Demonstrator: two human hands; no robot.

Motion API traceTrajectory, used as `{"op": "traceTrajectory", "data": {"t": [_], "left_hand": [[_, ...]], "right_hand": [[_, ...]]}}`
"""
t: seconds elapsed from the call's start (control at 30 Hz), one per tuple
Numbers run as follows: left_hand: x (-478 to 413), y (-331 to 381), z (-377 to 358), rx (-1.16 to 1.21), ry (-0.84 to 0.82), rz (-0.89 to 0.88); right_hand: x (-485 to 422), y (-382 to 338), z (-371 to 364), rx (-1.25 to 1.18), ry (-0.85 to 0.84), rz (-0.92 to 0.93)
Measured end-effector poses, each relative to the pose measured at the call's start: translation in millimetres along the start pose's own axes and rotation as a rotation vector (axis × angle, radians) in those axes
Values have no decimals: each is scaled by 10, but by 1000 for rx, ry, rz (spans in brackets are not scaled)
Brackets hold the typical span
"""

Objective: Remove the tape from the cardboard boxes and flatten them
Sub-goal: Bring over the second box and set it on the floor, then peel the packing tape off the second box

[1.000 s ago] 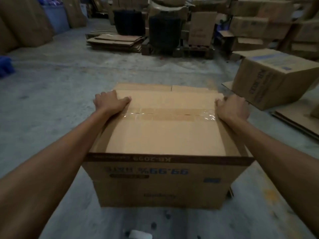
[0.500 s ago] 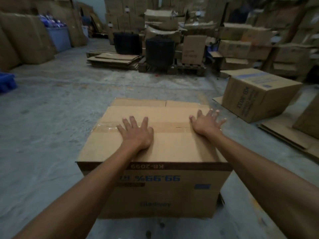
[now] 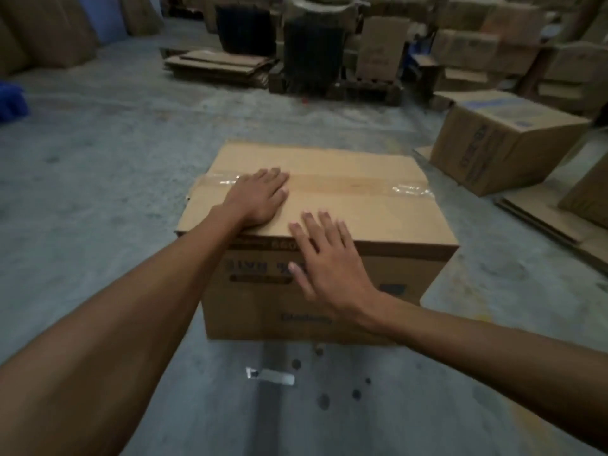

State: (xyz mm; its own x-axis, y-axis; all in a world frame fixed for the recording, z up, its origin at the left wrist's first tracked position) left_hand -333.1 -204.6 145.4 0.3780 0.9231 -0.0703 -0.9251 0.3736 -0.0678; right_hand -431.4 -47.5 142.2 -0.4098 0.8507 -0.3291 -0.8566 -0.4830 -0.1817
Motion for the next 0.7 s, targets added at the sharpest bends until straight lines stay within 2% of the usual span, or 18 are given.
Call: {"op": "traceTrajectory", "data": {"t": [0.1,0.13,0.17,0.33,0.4,0.5,0.67,0.7], "left_hand": [[14,14,25,-2,42,9],[27,14,32,1,49,12],[26,25,57,3,60,16],[75,-42,89,-61,128,145],[97,-123,84,-58,131,210],[112,-163,48,-50,114,260],[196,-367,37,-72,62,451],[221,-405,42,-85,54,474]], "right_hand": [[676,-586,-650,131,-89,507],[868,-651,-925,131,-156,540],[996,-617,-1210,102,-225,487],[1248,-275,-2140,-15,-668,-82],[1245,-258,-2314,34,-718,-86],[1167,-247,-2441,-42,-755,-148],[919,-464,-2255,-45,-663,-13],[861,-464,-2180,-93,-648,-39]]}}
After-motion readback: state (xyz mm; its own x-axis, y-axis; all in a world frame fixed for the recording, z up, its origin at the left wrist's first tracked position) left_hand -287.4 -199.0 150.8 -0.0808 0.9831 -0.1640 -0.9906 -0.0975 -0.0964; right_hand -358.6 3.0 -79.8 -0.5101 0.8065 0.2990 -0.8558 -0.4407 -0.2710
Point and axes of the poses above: each hand's wrist, its own x-axis away from the middle knuckle, its own z-axis out of the back of the hand, y = z × x, the point moved 9 cm from there along -x, towards the middle knuckle, and after that the axes turned 10 degrees about -x, right-handed, at the moved point
